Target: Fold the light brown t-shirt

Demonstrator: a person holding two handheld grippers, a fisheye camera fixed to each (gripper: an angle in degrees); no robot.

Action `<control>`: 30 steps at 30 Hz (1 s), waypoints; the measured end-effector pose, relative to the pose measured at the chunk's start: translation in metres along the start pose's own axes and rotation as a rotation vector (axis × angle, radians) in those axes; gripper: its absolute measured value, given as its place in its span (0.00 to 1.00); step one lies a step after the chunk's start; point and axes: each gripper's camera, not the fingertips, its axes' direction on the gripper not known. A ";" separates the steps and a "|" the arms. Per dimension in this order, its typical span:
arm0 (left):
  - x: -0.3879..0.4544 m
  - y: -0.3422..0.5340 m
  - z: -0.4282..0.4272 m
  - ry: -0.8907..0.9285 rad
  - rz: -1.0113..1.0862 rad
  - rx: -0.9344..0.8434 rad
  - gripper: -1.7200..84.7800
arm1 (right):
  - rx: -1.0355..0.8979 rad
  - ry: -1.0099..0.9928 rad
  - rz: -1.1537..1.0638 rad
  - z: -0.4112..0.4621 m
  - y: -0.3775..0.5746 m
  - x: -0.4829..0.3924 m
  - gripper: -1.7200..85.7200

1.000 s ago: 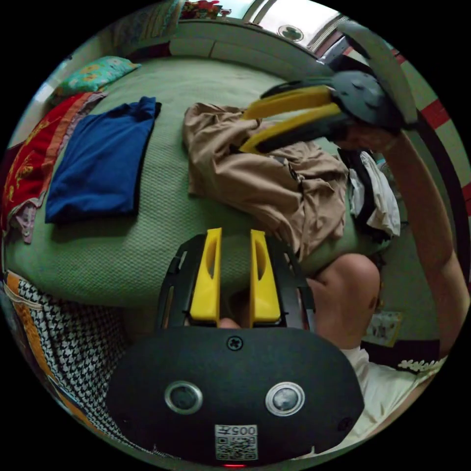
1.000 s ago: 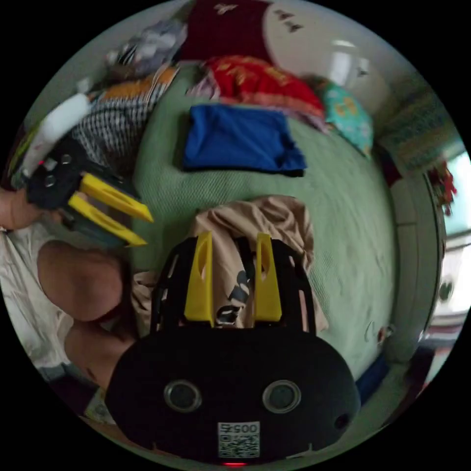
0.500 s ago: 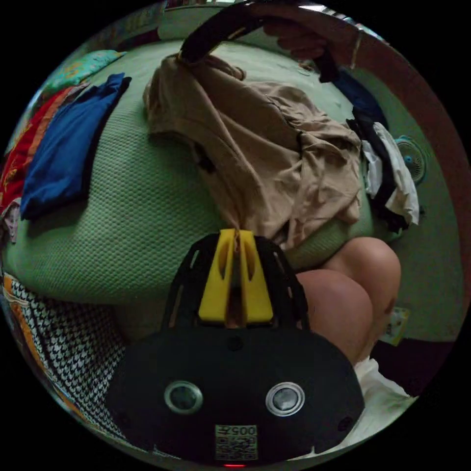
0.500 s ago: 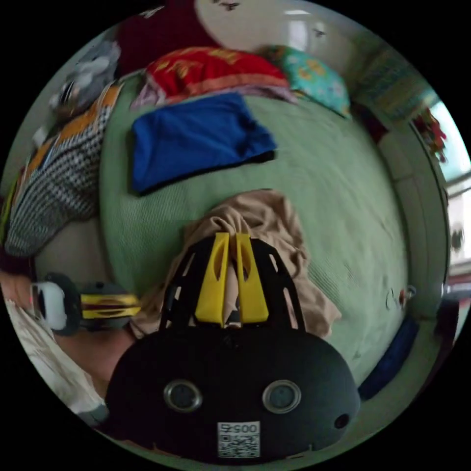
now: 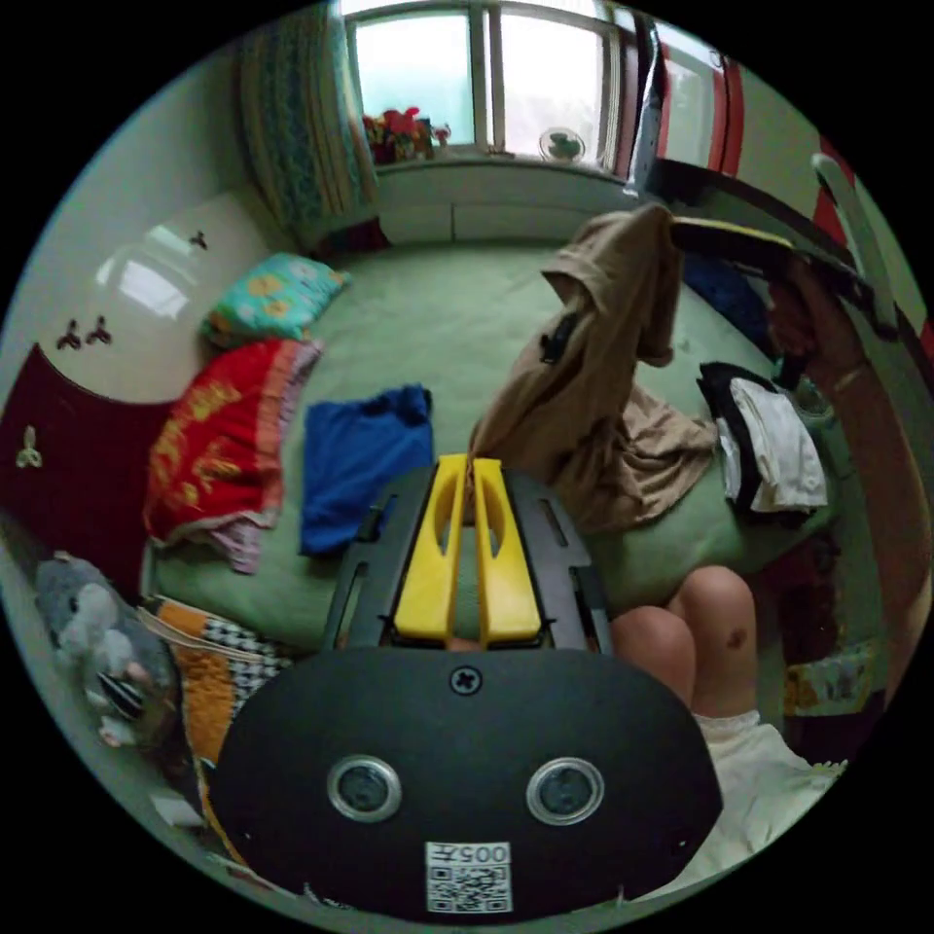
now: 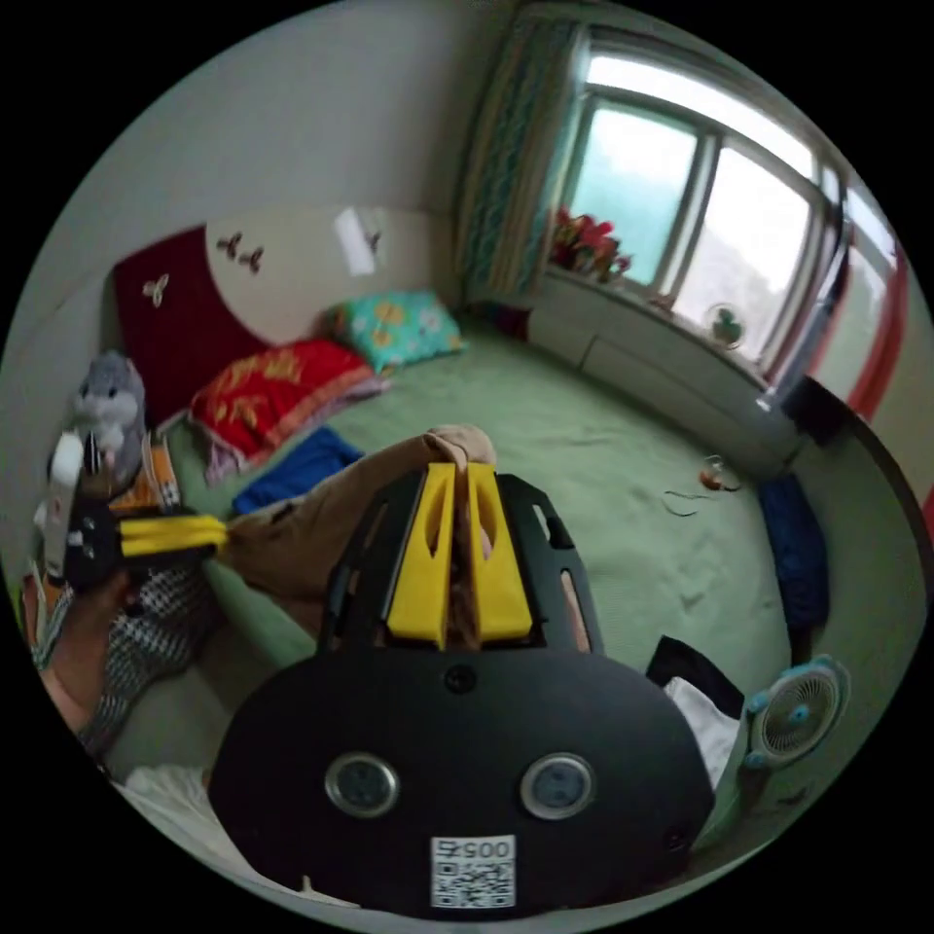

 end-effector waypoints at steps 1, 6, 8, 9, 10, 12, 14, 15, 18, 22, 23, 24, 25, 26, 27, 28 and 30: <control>0.001 -0.005 -0.013 -0.027 0.003 0.017 0.03 | 0.044 0.012 0.014 -0.025 0.001 0.001 0.01; 0.022 -0.040 -0.111 -0.132 0.030 0.121 0.03 | 0.185 0.082 0.078 -0.117 0.004 0.007 0.01; 0.033 -0.050 -0.137 -0.159 0.040 0.144 0.03 | 0.199 0.092 0.112 -0.145 0.003 0.012 0.01; 0.040 -0.056 -0.153 -0.169 0.046 0.155 0.02 | 0.203 0.106 0.126 -0.162 0.002 0.014 0.01; 0.043 -0.059 -0.161 -0.172 0.046 0.163 0.02 | 0.210 0.119 0.144 -0.178 0.001 0.018 0.01; 0.054 -0.071 -0.191 -0.179 0.045 0.187 0.03 | 0.217 0.131 0.171 -0.201 -0.002 0.023 0.01; 0.060 -0.080 -0.210 -0.162 0.042 0.196 0.03 | 0.218 0.136 0.196 -0.223 -0.005 0.029 0.01; 0.063 -0.086 -0.222 -0.156 0.041 0.199 0.03 | 0.221 0.134 0.214 -0.238 -0.008 0.033 0.01; 0.068 -0.102 -0.249 -0.151 0.046 0.206 0.03 | 0.217 0.114 0.257 -0.270 -0.017 0.044 0.00; 0.068 -0.126 -0.275 -0.109 0.056 0.192 0.03 | 0.140 0.136 0.283 -0.298 -0.040 0.057 0.00; 0.067 -0.136 -0.278 -0.098 0.057 0.174 0.03 | 0.125 0.136 0.285 -0.299 -0.044 0.059 0.00; 0.065 -0.146 -0.276 -0.084 0.052 0.155 0.03 | 0.094 0.132 0.294 -0.296 -0.051 0.066 0.00; 0.063 -0.151 -0.274 -0.077 0.047 0.147 0.03 | 0.071 0.121 0.306 -0.290 -0.057 0.073 0.00; 0.062 -0.161 -0.264 -0.060 0.043 0.126 0.03 | 0.058 0.117 0.311 -0.285 -0.060 0.076 0.00; 0.061 -0.171 -0.250 -0.042 0.044 0.102 0.03 | 0.027 0.122 0.318 -0.273 -0.064 0.084 0.00; 0.061 -0.176 -0.241 -0.034 0.044 0.093 0.04 | -0.004 0.133 0.326 -0.256 -0.068 0.091 0.00; 0.060 -0.200 -0.201 -0.003 0.026 0.075 0.05 | -0.047 0.159 0.343 -0.225 -0.072 0.104 0.00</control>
